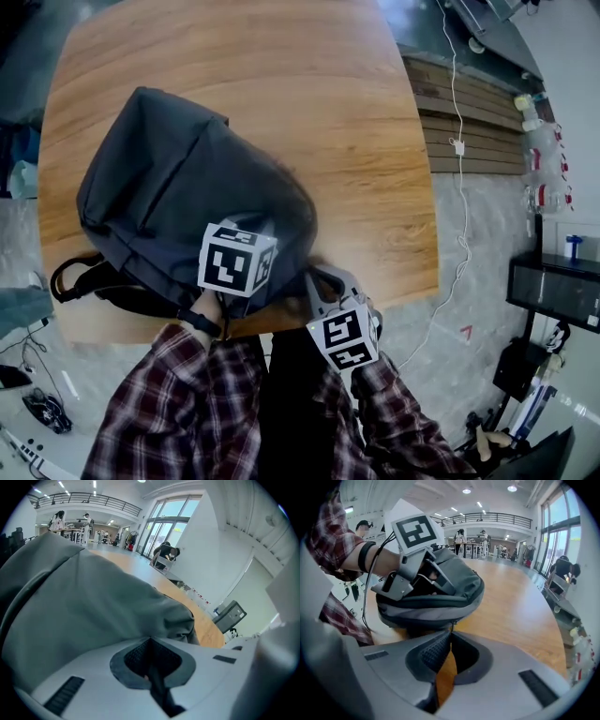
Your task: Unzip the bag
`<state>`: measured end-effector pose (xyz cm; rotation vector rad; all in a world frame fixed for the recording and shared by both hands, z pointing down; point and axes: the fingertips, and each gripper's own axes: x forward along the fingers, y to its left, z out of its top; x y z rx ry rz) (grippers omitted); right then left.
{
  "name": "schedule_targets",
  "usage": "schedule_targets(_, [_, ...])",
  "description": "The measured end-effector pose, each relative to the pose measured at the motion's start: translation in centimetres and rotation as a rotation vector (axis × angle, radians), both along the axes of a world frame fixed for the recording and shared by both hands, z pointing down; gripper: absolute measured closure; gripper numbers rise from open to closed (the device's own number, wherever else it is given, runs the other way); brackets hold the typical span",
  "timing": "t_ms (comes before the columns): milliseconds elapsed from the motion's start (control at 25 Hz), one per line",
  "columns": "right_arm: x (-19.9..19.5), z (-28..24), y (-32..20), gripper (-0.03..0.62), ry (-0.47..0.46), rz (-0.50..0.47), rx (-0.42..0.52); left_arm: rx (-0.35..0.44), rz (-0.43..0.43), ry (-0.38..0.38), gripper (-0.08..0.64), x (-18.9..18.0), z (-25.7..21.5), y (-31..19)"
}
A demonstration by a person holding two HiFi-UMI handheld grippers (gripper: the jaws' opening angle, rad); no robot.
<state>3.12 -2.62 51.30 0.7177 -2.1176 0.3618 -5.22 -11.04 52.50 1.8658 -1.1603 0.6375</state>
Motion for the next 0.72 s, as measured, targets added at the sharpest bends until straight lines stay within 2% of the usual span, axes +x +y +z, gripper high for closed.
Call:
schedule_targets(200, [-0.7,-0.7,2.8,0.574,-0.057,0.045,-0.038,0.015,-0.041,-0.009,0.551,0.2,-0.2,-1.9])
schedule_targets(400, [-2.7,-1.3,5.8,0.574,-0.100,0.000,-0.054,0.040,-0.092,-0.035,0.551,0.6,-0.5,-3.4])
schedule_targets(520, [-3.6,-1.1,5.8,0.574,-0.104,-0.012,-0.053,0.042,-0.105,-0.042,0.551,0.5,-0.4,-4.6])
schedule_targets(640, [-3.5,-0.5,4.5,0.574,-0.085,-0.019,-0.041,0.043,-0.084,-0.013,0.551,0.4,-0.5,-5.4])
schedule_targets(720, [-3.2,-0.4,4.3,0.574,-0.068,-0.032,-0.027,0.064,-0.001,0.038,0.551,1.2,-1.5,-5.0])
